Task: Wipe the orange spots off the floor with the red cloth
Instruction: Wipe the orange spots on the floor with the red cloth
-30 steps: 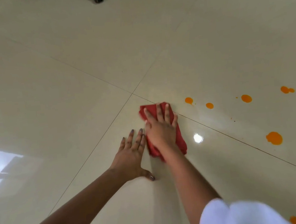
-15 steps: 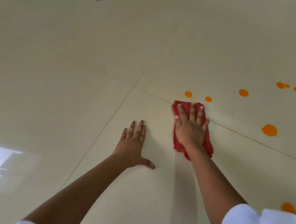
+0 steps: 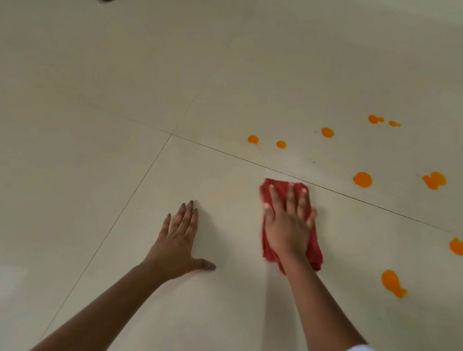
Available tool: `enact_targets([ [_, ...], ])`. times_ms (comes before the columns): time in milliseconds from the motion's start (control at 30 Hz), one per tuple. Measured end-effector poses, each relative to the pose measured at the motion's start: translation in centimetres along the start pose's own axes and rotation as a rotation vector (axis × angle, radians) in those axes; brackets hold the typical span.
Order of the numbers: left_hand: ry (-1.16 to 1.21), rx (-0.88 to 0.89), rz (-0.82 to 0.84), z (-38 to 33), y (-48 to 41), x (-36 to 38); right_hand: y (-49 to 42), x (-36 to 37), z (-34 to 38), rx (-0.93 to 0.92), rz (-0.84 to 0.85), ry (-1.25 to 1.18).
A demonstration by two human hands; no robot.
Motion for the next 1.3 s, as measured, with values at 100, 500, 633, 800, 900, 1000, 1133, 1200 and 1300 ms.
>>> enact_targets([
  [100, -0.099, 0.114, -0.011, -1.9, -0.9, 0.2, 6.3, 0.2, -0.1, 0.185, -0.126, -0.021],
  [500, -0.153, 0.304, 0.035, -7.3, -4.1, 0.7, 5.9, -0.9, -6.2, 0.330, -0.200, -0.008],
  [633, -0.165, 0.383, 0.049, -10.3, -5.0, 1.7, 9.4, -0.5, -5.7, -0.149, -0.095, 0.080],
  [800, -0.177, 0.391, 0.049, -10.9, -5.4, 1.6, 5.5, -1.4, -9.8, 0.153, -0.117, 0.079],
  [900, -0.186, 0.383, 0.071, -11.2, -5.3, 1.2, 8.4, -1.2, -7.8, 0.166, -0.097, 0.050],
  [1000, -0.204, 0.347, 0.101, -12.0, -4.8, 0.3, 10.3, -1.1, -6.7, 0.096, -0.083, 0.071],
  [1133, -0.222, 0.276, 0.095, -12.7, -4.4, 0.0, 12.1, -2.6, -5.2, 0.304, -0.068, 0.000],
  [1200, -0.235, 0.268, 0.093, -13.0, -4.2, -0.1, 12.7, -3.2, -4.6, 0.288, -0.035, 0.005],
  [1300, -0.259, 0.331, 0.092, -13.6, -3.8, -0.1, 11.0, -5.3, -6.2, 0.334, -0.046, -0.321],
])
Point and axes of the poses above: each hand's wrist, its own y-axis away from the middle knuckle, its own x-axis out of the palm, z = x × y, the point moved 1 cm from there along -y, towards the middle knuckle, and after that the axes turned 2 degrees about -z, right-handed, at the moved point
